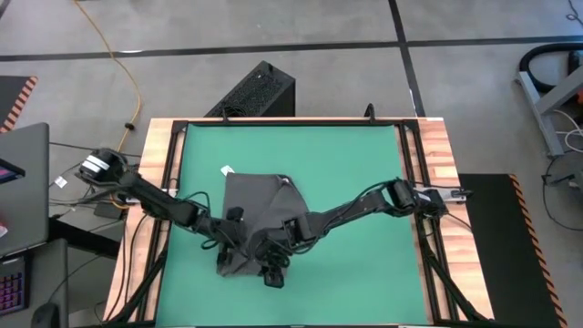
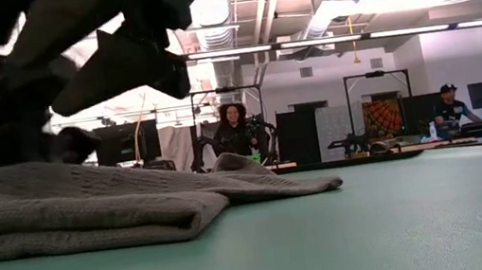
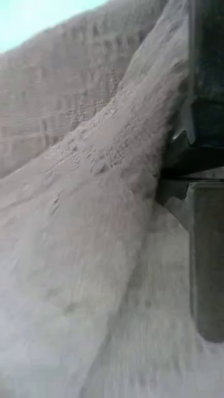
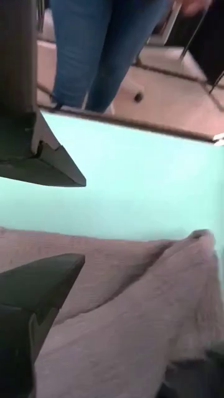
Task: Roll towel
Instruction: Fold the microfiber towel
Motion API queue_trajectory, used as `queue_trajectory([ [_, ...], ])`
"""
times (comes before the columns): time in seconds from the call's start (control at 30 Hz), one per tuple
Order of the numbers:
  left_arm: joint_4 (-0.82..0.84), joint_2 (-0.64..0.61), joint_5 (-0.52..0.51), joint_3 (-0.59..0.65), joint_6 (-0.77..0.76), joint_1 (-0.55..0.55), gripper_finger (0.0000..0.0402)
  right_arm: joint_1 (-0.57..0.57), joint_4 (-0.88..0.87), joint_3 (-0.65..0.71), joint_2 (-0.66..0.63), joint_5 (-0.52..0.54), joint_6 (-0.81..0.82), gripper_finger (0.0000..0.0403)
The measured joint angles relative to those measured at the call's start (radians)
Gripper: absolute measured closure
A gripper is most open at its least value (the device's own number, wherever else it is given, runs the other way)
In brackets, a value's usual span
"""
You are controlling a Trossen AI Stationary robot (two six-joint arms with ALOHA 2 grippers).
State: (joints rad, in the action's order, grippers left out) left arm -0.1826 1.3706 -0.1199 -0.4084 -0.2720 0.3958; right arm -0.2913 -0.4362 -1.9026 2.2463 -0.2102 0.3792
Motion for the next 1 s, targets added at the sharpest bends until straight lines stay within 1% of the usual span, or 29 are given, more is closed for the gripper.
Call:
queue_trajectory([
  [0.13, 0.026, -0.064, -0.052, 0.000, 0.011, 0.000, 0.0401, -0.005, 0.006, 0.021, 0.000, 0.036, 0.002, 0.0212],
  [0.2, 0.021, -0.071, -0.053, -0.001, 0.013, -0.003, 0.0401, -0.003, -0.004, 0.021, 0.000, 0.040, 0.005, 0.0222],
  [0.3, 0.024, -0.076, -0.052, 0.000, -0.006, -0.003, 0.0401, -0.006, -0.045, 0.021, -0.001, 0.090, 0.005, 0.0248],
  [0.4, 0.023, -0.076, -0.050, 0.000, -0.011, -0.003, 0.0402, -0.018, -0.086, 0.022, -0.001, 0.117, 0.005, 0.0288],
  [0.5, 0.029, -0.076, -0.050, 0.000, -0.028, -0.004, 0.0401, -0.033, -0.108, 0.022, -0.001, 0.138, 0.005, 0.0337],
  [0.6, 0.032, -0.076, -0.049, 0.000, -0.048, -0.004, 0.0402, -0.045, -0.109, 0.031, -0.001, 0.189, 0.001, 0.0384],
  [0.67, 0.033, -0.078, -0.043, -0.001, -0.056, -0.004, 0.0401, -0.051, -0.097, 0.050, -0.001, 0.198, 0.004, 0.0392],
  [0.83, 0.039, -0.125, -0.034, -0.002, -0.082, -0.004, 0.0402, -0.058, -0.034, 0.141, 0.000, 0.191, 0.057, 0.0379],
  [1.0, 0.039, -0.191, -0.034, -0.002, -0.108, -0.004, 0.0401, -0.067, 0.011, 0.193, 0.000, 0.172, 0.092, 0.0391],
])
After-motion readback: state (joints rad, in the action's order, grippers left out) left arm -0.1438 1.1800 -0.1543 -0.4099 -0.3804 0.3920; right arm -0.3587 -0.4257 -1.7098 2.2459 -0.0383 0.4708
